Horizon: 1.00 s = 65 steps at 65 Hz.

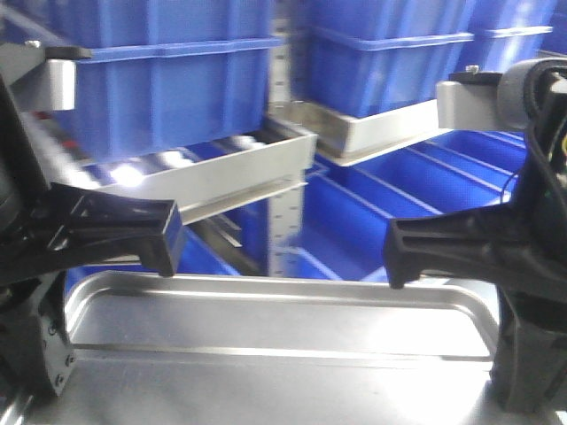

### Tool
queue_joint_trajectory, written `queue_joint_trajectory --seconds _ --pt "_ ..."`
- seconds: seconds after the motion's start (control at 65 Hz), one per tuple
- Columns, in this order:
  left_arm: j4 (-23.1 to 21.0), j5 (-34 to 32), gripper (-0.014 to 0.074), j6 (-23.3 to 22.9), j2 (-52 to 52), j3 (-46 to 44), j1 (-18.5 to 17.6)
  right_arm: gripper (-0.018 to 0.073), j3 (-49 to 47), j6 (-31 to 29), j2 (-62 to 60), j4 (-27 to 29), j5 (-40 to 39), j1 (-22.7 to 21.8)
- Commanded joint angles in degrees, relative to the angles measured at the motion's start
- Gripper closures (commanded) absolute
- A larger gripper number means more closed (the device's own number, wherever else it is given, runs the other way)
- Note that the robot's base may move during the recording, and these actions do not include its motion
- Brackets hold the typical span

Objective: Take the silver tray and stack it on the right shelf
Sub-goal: 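Carry the tray in both grippers while the base turns and drives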

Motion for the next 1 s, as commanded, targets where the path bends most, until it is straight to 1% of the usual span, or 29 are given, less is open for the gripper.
queue_joint_trajectory --seconds 0.0,0.984 --pt "0.8 1.68 0.0697 0.82 -1.77 -1.02 -0.55 0.049 -1.72 -0.07 -1.23 -2.43 -0.29 -0.22" --pt "0.8 1.68 0.0697 0.82 -1.77 -1.02 -0.55 0.049 -1.72 -0.07 -1.23 -2.43 -0.29 -0.22"
